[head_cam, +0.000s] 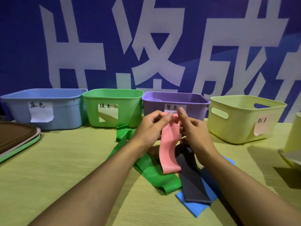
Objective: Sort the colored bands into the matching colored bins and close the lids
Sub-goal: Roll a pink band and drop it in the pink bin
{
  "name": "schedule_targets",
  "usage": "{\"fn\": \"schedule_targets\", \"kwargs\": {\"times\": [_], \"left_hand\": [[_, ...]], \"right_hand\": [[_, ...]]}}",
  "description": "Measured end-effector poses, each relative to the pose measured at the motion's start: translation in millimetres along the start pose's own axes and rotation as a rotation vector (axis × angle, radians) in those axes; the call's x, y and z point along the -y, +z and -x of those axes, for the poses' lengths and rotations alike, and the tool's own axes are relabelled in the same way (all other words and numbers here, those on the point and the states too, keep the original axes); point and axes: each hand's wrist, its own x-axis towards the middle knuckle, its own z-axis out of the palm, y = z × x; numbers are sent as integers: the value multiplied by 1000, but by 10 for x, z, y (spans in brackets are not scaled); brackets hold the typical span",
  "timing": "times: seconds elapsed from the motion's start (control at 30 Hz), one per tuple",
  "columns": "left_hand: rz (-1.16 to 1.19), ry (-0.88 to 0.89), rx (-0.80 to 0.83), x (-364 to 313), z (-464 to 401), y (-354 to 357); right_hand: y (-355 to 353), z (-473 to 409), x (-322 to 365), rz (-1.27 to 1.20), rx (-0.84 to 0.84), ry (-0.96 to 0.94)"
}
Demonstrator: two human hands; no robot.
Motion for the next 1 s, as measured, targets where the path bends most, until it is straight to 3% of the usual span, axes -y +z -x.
{"fn": "schedule_targets", "kwargs": {"times": [1.0], "left_hand": [[43,-113,2,-31,0,5]], "right_hand": [[17,-27,-83,-32,134,-212]]}}
